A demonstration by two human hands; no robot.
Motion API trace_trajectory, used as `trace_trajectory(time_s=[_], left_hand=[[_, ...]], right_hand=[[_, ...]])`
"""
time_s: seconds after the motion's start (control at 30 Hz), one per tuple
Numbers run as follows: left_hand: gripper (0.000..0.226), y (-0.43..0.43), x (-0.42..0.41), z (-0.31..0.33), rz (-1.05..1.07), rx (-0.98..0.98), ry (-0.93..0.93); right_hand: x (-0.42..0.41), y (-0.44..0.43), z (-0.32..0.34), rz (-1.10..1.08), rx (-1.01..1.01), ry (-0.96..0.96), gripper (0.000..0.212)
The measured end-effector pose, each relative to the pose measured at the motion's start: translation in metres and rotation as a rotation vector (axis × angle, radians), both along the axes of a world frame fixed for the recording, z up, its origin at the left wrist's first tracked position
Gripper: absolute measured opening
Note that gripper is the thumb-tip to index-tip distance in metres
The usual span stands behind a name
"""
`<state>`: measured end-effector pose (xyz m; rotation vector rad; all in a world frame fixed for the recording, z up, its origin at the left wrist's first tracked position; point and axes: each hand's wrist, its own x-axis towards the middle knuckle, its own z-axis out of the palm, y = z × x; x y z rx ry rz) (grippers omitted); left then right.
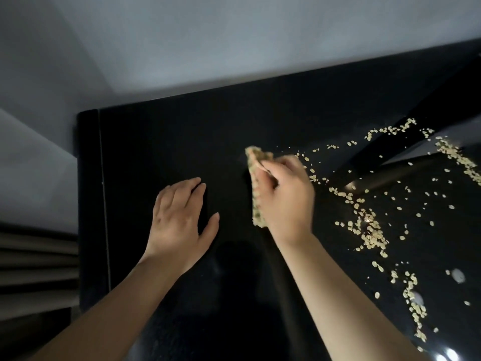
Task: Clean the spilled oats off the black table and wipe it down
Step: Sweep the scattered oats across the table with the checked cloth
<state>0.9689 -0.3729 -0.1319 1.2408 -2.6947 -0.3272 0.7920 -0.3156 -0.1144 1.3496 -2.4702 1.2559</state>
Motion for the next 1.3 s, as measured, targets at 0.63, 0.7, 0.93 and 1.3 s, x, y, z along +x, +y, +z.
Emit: trace_trajectory(time_s=[0.63,0.7,0.93,1.3], left_hand=[[0.074,0.0,-0.003,0.004,-0.001,-0.019,-0.098],[0.075,0.0,-0.005,0.006,0.009,-0.013,-0.111],[0.074,-0.001,-0.008,0.008,0.046,0.006,-0.093],[0.072,-0.004,-0.027,0.012,-0.008,0.026,-0.067]], right_hand=[[-0.096,0.072,-0.031,-0.394,0.133,0.162,0.016],[-0.095,0.079,-0.028,-0.394,0.055,0.084,0.015],[-0.043,-0.008,0.001,-0.119,-0.034,0.038,0.013],[-0.079,-0.029,-0.025,-0.196,0.205,0.207,0.012]])
